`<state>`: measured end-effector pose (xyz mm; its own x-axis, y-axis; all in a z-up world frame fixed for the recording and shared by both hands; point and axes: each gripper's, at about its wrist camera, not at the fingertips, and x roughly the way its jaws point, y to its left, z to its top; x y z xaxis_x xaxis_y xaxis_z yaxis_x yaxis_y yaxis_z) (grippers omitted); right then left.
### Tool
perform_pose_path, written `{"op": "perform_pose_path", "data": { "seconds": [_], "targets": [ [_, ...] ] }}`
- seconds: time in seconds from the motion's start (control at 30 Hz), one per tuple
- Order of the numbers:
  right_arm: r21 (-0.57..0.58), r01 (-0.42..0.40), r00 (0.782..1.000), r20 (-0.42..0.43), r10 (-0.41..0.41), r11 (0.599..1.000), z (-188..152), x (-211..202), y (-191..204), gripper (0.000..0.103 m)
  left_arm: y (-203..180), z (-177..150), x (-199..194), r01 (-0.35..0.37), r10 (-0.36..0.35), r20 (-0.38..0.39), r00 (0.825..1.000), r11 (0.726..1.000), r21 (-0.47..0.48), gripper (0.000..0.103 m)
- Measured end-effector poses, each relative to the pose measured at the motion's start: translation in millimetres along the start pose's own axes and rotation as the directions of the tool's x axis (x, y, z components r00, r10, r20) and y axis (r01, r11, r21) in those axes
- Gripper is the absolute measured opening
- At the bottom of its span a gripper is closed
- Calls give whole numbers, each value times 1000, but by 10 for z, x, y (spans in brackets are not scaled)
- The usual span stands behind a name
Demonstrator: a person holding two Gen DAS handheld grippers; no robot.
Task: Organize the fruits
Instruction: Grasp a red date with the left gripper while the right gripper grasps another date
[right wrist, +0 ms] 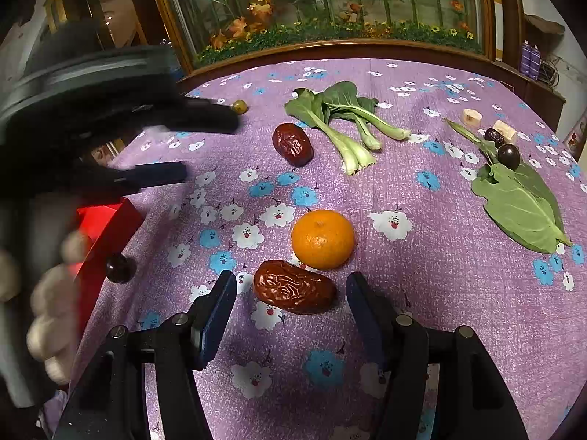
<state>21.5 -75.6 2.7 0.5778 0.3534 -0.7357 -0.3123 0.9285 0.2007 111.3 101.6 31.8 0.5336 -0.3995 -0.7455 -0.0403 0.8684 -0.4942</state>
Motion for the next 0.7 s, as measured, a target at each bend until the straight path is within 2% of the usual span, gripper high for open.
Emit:
{"op": "perform_pose_path", "data": {
  "seconds": [0.1,0.27,0.37,0.4,0.47,0.53,0.7],
  "targets": [
    [1,-12,1000,3,12,1000,-8,-7,5,67,-37,58,255,8,-8,-29,1000,1000,-9,74],
    [2,0,1000,2,0,1000,-12,-7,9,62,-196,126,375,-10,11,-8,1000,999,39,74],
    [-8,16,1000,0,-16,1000,-20,-10,30,59,-293,133,430,-45,46,0,999,995,86,74],
    [-11,23,1000,0,-23,1000,-20,-8,34,57,-321,134,445,-55,55,5,998,994,98,71],
    [-15,32,1000,0,-32,999,-34,-14,44,55,-381,116,472,-90,89,13,996,987,136,60],
    [-18,37,999,0,-37,999,-38,-15,46,53,-408,110,503,-106,105,10,994,981,160,35],
    [-36,41,999,0,-41,999,-51,-17,69,50,-332,86,447,-86,86,6,996,984,153,29]
  ]
}}
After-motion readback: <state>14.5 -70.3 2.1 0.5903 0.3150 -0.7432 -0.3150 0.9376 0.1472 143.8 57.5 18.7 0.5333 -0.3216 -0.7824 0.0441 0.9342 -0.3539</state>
